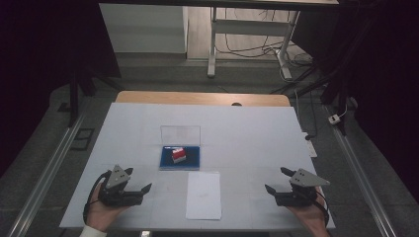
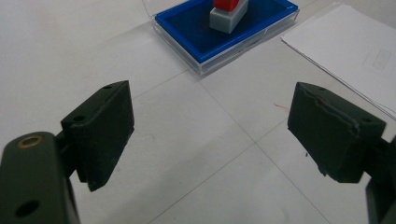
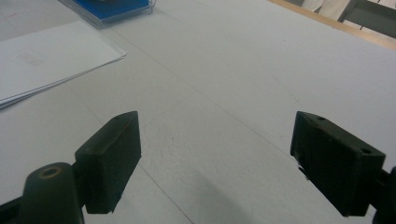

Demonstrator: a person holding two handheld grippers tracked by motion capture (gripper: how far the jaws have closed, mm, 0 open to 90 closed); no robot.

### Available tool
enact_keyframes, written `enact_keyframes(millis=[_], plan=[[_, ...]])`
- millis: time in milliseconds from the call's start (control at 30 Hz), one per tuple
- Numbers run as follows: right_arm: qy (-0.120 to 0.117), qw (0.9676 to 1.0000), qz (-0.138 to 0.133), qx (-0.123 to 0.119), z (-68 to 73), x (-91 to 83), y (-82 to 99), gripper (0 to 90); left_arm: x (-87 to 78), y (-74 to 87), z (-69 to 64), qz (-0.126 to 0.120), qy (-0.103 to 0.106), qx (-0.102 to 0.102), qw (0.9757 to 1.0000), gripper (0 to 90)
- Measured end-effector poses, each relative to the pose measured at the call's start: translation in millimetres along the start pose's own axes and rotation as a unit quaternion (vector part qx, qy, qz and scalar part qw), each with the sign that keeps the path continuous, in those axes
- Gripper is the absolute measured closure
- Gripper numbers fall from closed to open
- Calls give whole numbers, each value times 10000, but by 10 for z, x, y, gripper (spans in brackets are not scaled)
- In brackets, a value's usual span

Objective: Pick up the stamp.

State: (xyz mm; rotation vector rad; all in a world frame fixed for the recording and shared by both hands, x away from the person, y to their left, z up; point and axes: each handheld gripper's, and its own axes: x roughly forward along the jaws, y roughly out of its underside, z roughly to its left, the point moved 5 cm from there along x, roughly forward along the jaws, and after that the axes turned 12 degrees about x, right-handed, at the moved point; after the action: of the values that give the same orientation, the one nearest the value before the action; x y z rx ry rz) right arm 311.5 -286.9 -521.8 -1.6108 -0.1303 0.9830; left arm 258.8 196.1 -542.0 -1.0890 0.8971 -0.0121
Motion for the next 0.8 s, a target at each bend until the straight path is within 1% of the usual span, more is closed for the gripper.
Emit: enact_keyframes(millis=[100,200,233,467,667,700,767,800], plan=[[-15,10000,15,15,-21,8,14,167,-11,2,-4,-25,9,21,10000,148],[-83,9999,5,110,-30,14,24,173,-14,9,-3,-31,7,1,10000,148],[-84,9999,22,111,-32,13,27,176,-15,20,1,-32,11,-26,10000,149],[-105,9999,5,101,-24,18,21,184,-40,66,8,1,40,-51,10000,149],[-108,9999,-32,76,5,16,9,193,-45,52,0,-4,53,-22,10000,152],[-79,10000,-13,59,0,15,12,192,-43,52,2,-2,53,-21,10000,153],[-63,9999,-13,90,-12,19,19,198,-38,53,7,7,37,-33,10000,154],[-115,9999,-17,126,-15,21,22,205,-38,53,9,16,25,-30,10000,154]])
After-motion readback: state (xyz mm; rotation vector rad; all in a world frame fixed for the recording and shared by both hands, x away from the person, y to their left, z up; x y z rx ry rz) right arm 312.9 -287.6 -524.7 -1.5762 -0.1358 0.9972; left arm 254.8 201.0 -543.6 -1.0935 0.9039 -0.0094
